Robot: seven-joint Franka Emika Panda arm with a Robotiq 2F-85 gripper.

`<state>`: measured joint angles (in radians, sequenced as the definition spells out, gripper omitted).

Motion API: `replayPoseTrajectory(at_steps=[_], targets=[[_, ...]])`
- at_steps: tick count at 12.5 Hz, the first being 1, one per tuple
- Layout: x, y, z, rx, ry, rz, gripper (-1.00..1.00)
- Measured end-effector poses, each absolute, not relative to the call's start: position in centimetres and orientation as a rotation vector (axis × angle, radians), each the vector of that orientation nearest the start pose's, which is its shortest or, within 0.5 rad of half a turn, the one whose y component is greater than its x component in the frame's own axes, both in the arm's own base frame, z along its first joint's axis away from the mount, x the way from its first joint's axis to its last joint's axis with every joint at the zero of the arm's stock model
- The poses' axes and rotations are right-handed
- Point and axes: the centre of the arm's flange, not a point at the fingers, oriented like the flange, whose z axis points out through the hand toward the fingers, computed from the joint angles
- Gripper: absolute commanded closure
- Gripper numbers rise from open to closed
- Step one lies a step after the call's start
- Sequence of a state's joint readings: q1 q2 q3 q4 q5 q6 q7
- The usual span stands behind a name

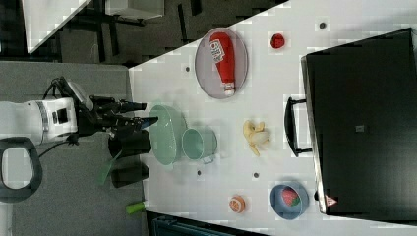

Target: Pick Banana and place it in mug.

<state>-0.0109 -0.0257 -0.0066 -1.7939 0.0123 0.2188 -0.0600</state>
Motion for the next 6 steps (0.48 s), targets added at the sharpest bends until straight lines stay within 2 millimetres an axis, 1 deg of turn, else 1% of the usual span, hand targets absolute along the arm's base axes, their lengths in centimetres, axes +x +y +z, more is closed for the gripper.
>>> replayPoseTrajectory(at_steps=[1,2,3,4,5,6], targets=[[53.1,-0.8,53.8,-2.917,1.147,0.028,-0.58],[50.3,-0.7,53.6,-2.92,1.151,0.046,-0.79],[48.1,-0.7,54.3,-2.911,1.161,0.028,-0.99],[46.4,-0.6,55.5,-2.906,1.155,-0.001,-1.0],[45.4,-0.5,56.7,-2.917,1.147,-0.029,-1.0],[45.0,-0.5,57.5,-2.942,1.139,-0.07,-1.0]])
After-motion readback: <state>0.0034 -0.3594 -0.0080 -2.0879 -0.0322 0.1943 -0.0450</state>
